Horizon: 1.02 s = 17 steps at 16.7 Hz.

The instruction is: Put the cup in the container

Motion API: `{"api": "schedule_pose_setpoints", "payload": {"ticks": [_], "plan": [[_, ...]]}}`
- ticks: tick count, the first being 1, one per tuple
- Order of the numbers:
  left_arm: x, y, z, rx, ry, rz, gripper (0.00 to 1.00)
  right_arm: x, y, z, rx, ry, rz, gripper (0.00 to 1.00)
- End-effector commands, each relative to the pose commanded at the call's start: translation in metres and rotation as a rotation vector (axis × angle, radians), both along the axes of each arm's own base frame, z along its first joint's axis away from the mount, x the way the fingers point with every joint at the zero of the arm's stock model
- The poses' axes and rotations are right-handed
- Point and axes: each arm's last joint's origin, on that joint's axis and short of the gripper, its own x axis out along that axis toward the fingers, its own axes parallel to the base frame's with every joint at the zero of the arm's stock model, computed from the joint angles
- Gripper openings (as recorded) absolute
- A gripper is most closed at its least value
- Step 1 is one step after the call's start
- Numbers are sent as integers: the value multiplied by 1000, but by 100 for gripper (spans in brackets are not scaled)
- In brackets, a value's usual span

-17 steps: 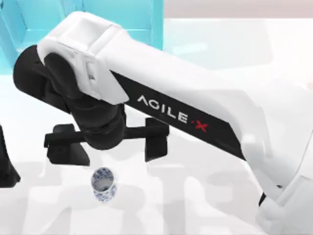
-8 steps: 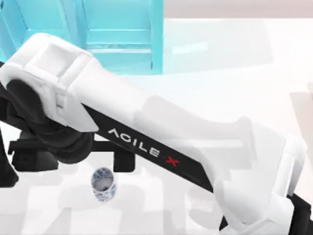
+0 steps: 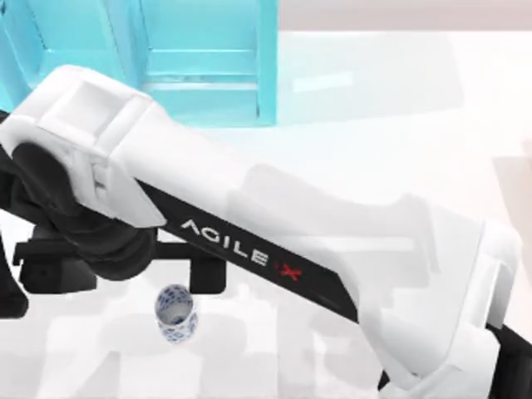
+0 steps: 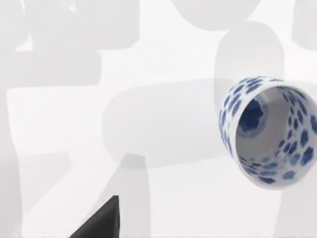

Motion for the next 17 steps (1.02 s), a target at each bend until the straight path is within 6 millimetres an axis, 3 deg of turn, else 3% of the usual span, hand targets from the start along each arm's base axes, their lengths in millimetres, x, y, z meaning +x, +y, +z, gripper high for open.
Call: {"api": "schedule_pose_setpoints", "payload": {"ticks": [10, 16, 17], "plan": [[0, 0, 0, 0, 0, 0, 100, 13, -1, -84, -5, 2, 0, 100], [0, 0, 0, 0, 0, 0, 100, 14, -2, -88, -3, 1, 0, 100], [0, 0, 0, 0, 0, 0, 100, 14, -2, -88, -3, 1, 0, 92]]}}
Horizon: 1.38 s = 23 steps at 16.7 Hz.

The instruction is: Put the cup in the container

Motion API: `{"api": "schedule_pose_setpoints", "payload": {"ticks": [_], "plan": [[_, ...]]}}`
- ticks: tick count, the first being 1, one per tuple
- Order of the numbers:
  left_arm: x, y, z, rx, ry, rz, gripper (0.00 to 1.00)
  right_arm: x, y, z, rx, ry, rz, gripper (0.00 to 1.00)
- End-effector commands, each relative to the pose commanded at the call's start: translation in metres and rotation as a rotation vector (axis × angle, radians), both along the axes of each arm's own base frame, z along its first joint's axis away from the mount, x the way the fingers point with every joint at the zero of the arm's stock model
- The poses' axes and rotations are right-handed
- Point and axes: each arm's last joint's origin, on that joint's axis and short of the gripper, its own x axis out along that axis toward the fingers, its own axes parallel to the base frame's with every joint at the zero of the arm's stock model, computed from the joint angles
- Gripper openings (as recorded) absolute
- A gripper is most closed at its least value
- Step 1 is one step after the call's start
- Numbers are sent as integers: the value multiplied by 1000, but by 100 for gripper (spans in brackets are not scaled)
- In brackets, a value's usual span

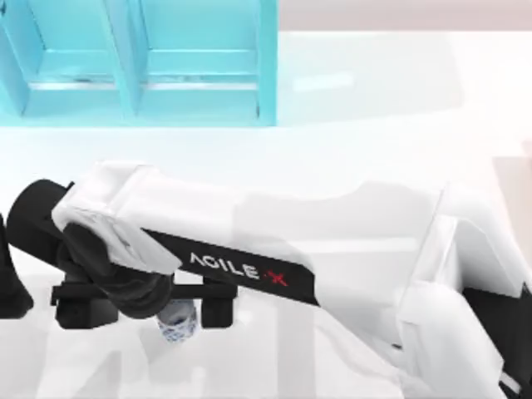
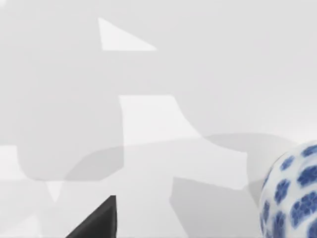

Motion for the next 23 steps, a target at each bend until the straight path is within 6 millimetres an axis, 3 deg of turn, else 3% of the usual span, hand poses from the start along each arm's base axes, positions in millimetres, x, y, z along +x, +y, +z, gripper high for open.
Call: {"api": "schedule_pose_setpoints", "payload": {"ticks": [12, 23], "plan": [[0, 0, 0, 0, 0, 0, 100, 0, 0, 0, 0, 0, 0, 2], [0, 0, 0, 0, 0, 0, 100, 3, -2, 3, 6, -3, 1, 0]]}}
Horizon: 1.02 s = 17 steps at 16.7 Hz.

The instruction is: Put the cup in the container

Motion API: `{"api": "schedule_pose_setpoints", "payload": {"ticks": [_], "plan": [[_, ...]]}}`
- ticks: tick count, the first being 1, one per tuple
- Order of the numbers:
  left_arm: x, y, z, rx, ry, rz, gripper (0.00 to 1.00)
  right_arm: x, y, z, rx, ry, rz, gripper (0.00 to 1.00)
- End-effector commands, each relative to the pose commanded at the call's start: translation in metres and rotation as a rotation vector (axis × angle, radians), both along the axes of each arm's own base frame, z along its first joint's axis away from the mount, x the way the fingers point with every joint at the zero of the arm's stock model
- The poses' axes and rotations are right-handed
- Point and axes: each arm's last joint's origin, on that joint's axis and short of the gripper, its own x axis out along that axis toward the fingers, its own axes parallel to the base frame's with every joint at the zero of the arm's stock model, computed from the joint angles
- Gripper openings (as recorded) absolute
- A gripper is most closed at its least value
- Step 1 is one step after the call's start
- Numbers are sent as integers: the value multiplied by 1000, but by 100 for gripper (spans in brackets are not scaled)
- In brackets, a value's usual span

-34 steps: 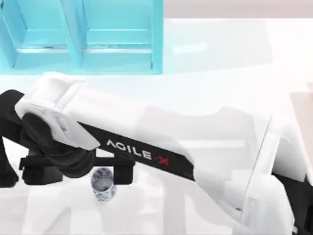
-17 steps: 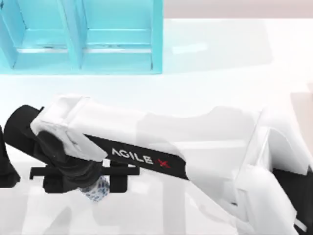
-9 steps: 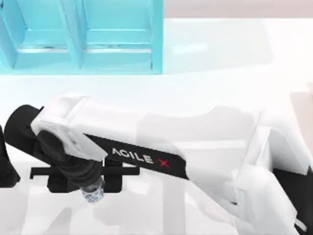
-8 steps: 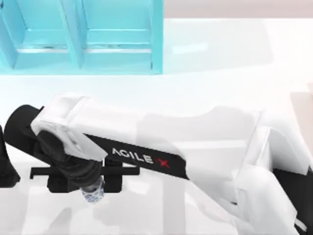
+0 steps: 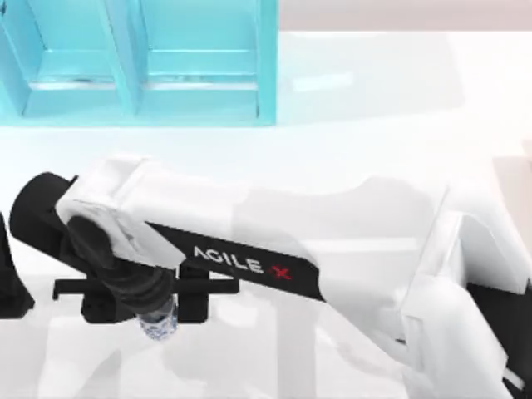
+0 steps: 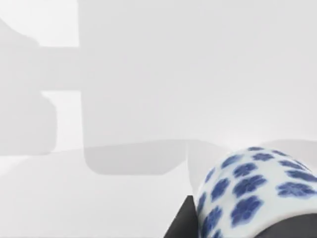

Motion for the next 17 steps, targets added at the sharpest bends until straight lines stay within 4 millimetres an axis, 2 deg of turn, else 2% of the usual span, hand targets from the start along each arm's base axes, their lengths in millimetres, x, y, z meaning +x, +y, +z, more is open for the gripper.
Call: {"api": "schedule_pose_setpoints", "payload": {"ticks": [3, 4, 6, 9, 12, 14, 17], "plan": [[0, 0, 0, 0, 0, 0, 100, 34, -26, 10, -9, 8, -8, 0], [0, 0, 0, 0, 0, 0, 100, 52, -42, 13, -20, 19, -12, 0], [0, 0, 0, 0, 0, 0, 100, 92, -86, 24, -33, 45, -18, 0], [0, 0, 0, 0, 0, 0, 100, 148, -177, 50, -26, 72, -16, 0], [0, 0, 0, 0, 0, 0, 100, 177, -286, 76, -10, 90, 0, 0], [0, 0, 0, 0, 0, 0, 100, 178, -362, 90, 0, 105, 9, 0], [0, 0, 0, 0, 0, 0, 100, 153, -469, 106, 14, 110, 12, 0]]}}
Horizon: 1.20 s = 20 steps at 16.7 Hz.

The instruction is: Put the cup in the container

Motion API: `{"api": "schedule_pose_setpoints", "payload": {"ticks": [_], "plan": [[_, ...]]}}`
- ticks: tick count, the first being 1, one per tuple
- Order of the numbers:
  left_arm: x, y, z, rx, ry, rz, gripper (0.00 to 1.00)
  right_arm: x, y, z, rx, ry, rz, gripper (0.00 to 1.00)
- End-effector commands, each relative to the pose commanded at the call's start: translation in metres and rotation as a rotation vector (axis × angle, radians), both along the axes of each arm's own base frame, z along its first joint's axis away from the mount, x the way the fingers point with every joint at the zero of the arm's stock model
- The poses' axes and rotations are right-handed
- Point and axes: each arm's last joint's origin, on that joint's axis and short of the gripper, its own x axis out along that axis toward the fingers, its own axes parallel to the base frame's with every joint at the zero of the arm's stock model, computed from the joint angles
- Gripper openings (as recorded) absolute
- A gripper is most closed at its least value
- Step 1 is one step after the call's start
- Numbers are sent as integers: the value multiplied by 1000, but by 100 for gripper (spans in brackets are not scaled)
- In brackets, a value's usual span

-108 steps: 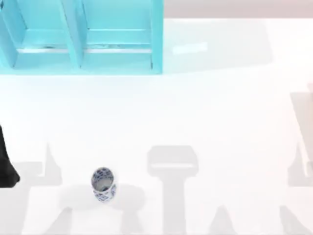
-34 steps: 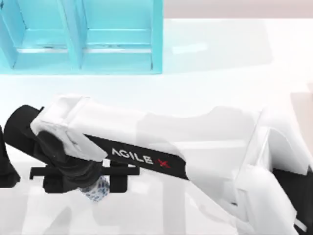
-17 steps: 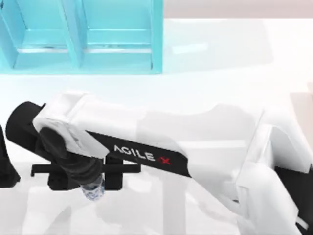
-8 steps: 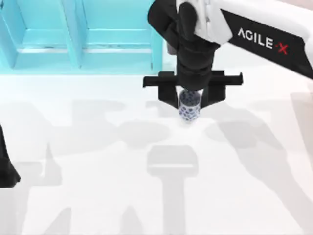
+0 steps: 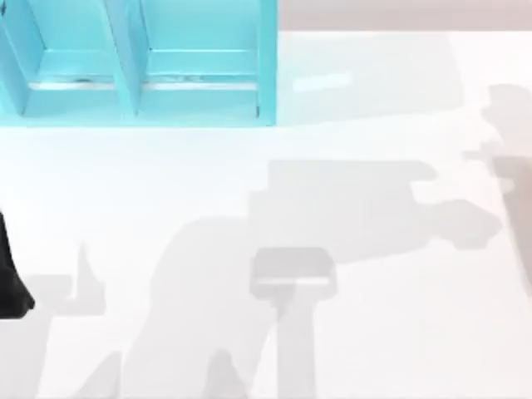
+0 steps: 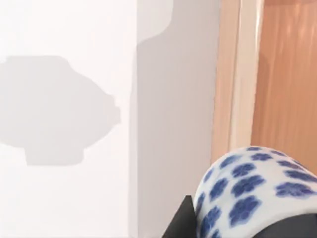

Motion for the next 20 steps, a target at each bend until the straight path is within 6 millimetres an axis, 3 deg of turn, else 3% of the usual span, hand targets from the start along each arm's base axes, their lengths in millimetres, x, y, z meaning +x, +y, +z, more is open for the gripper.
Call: {"api": "schedule_pose_setpoints", "payload": {"ticks": [3, 6, 9, 14, 20], "plan": [[0, 0, 0, 0, 0, 0, 100, -45, -79, 14, 4, -27, -6, 0], [0, 0, 0, 0, 0, 0, 100, -85, -117, 26, -5, -68, -12, 0], [0, 0, 0, 0, 0, 0, 100, -100, -127, 33, -12, -103, -13, 0], [0, 0, 0, 0, 0, 0, 100, -98, -126, 32, -13, -101, -12, 0], [0, 0, 0, 0, 0, 0, 100, -93, -127, -1, -13, -104, -12, 0]]}}
